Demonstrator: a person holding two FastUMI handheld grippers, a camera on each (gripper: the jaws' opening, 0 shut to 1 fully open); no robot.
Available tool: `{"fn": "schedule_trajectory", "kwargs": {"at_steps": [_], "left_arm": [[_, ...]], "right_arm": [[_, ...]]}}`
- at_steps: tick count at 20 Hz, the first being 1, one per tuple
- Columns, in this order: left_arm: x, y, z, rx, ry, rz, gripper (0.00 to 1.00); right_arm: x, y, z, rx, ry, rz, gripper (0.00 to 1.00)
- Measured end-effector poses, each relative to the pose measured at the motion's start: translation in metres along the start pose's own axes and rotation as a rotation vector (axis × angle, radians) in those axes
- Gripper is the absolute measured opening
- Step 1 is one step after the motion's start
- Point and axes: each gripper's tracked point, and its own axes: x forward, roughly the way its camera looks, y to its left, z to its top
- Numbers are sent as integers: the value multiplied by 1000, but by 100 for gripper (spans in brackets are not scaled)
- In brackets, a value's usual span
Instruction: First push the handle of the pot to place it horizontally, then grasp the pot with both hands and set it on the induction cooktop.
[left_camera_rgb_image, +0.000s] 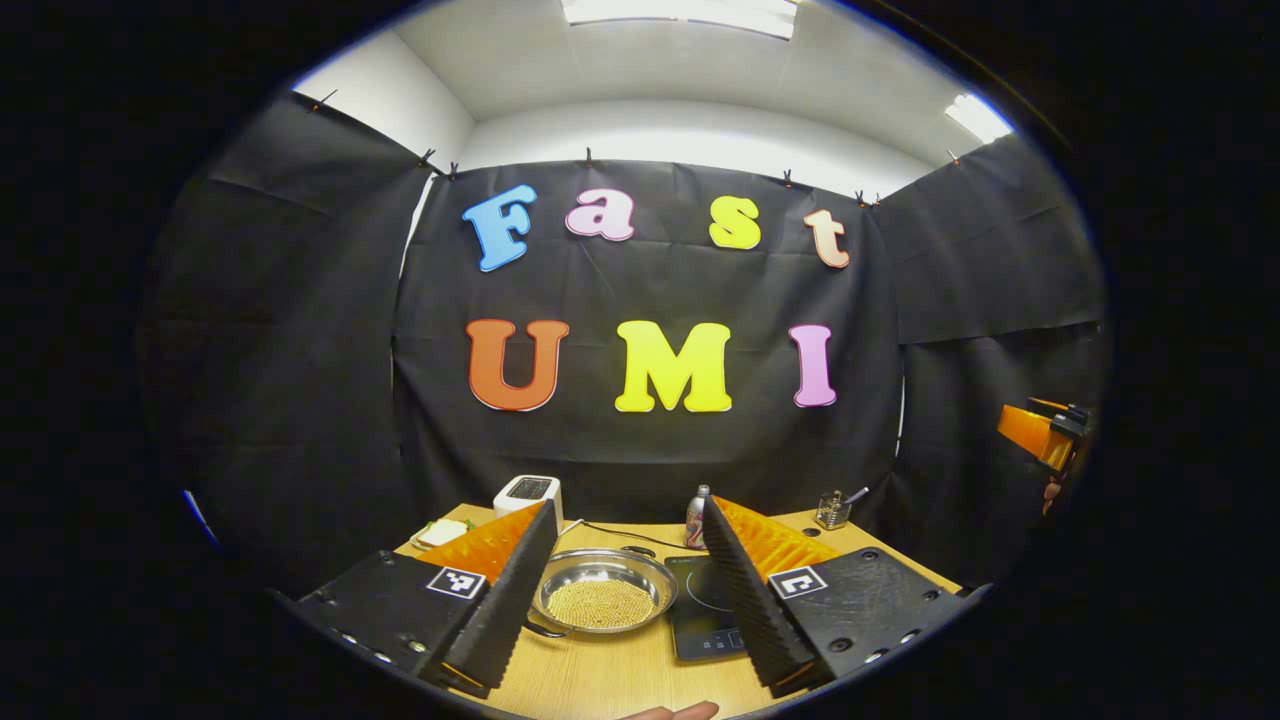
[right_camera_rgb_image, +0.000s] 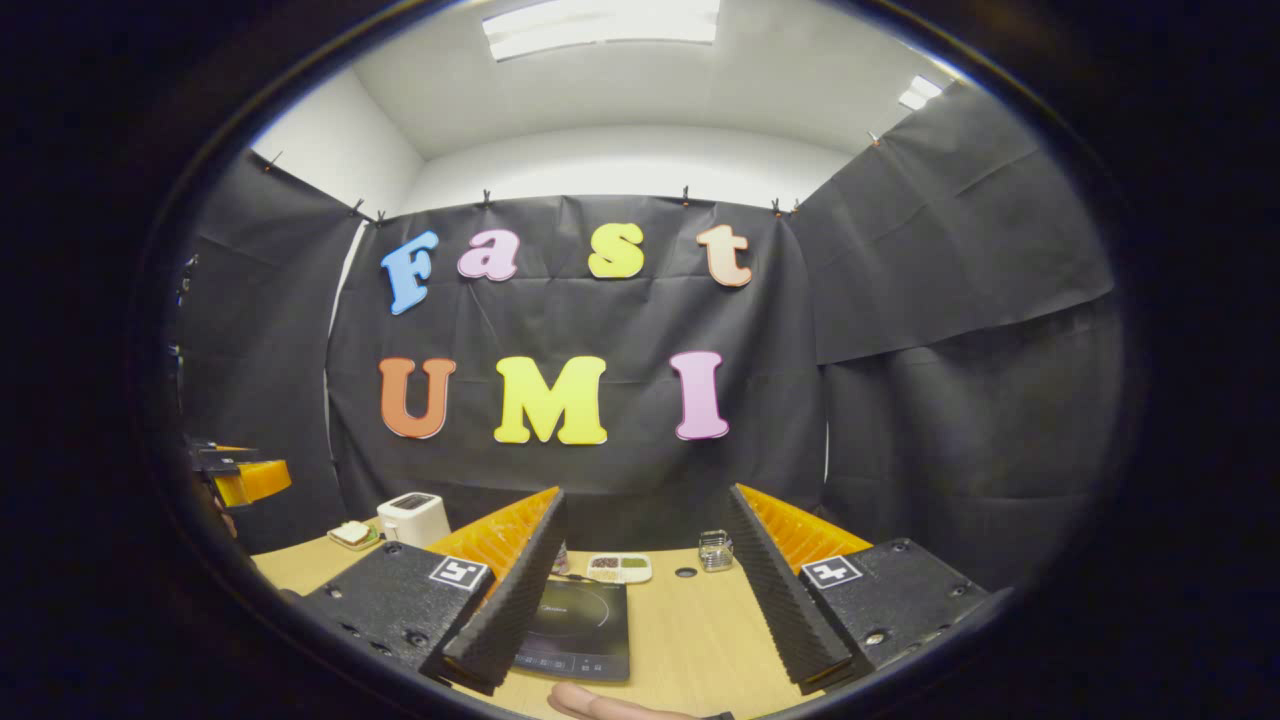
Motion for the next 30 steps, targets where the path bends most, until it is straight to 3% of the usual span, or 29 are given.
{"fn": "schedule_trajectory", "kwargs": {"at_steps": [1,2,3,4,5,6,8,9,16,30], "left_arm": [[4,2,-3,10,-1,-1,77],[11,2,-4,26,-4,-11,76],[18,-4,-12,40,8,-45,58],[22,-9,-23,45,44,-67,48],[23,-8,-38,41,85,-74,29],[27,-6,-47,36,108,-79,34],[38,2,-55,58,130,-50,20],[44,8,-66,65,159,-38,0],[71,40,-147,33,381,20,0],[90,63,-287,12,732,37,0]], "right_arm": [[1,1,-1,-1,2,0,96],[2,1,-2,-3,3,2,96],[2,2,-3,-4,4,3,96],[3,3,-5,-7,5,4,96],[4,4,-6,-10,6,6,96],[4,5,-7,-13,8,6,96],[7,6,-12,-14,16,5,96],[8,6,-14,-13,21,5,96],[17,0,-29,-6,53,-1,96],[30,18,-49,-47,83,43,96]]}}
